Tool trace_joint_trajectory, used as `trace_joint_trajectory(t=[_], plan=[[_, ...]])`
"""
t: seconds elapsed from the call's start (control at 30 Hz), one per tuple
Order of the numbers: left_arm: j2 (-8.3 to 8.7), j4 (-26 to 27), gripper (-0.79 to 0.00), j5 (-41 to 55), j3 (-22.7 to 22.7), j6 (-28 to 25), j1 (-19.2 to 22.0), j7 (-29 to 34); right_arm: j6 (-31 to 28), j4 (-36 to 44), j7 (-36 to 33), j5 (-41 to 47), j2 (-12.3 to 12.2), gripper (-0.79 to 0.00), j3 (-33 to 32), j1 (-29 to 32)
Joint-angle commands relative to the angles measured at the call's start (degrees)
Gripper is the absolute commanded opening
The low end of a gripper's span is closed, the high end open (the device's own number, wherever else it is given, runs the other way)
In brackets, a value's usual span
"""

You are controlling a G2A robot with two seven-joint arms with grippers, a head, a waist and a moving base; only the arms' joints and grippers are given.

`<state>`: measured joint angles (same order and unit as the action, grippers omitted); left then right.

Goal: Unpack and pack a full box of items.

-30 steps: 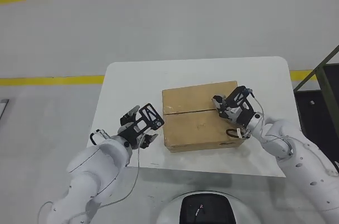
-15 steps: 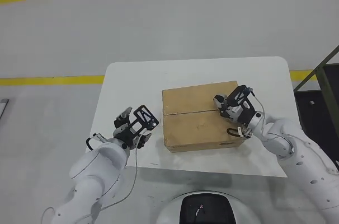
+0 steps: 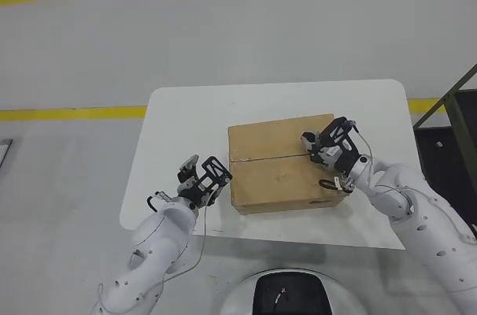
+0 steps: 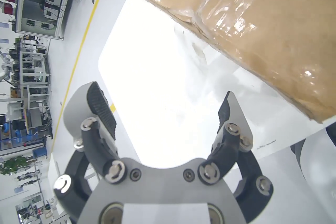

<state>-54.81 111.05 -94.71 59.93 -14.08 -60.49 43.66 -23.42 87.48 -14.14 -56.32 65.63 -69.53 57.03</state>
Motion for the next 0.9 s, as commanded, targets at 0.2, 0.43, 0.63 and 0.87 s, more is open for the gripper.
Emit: trace_joint_trajectory(t=[0.2, 0.43, 0.63, 0.87], plan=[[-0.07, -0.57, 0.000, 0.04, -0.10, 0.18, 0.06, -0.47, 0.68, 0.44, -0.92, 0.02, 0.03, -0.785, -0.59, -0.01], [-0.10, -2.39, 0.000, -1.80, -0.13, -0.20, -0.42, -2.22, 0.85, 1.26, -1.84, 0.37, 0.03, -0.785, -0.94, 0.43], [-1.15, -8.46, 0.000, -4.66, -2.77, 1.11, 0.74, -6.30, 0.83, 1.19, -2.14, 0.47, 0.15, -0.785, -0.66, 0.29], [-3.56, -15.68, 0.000, -4.84, -7.51, 4.90, 4.24, -9.29, 0.93, 1.15, -2.29, 0.46, 0.28, -0.785, -0.44, 0.06]])
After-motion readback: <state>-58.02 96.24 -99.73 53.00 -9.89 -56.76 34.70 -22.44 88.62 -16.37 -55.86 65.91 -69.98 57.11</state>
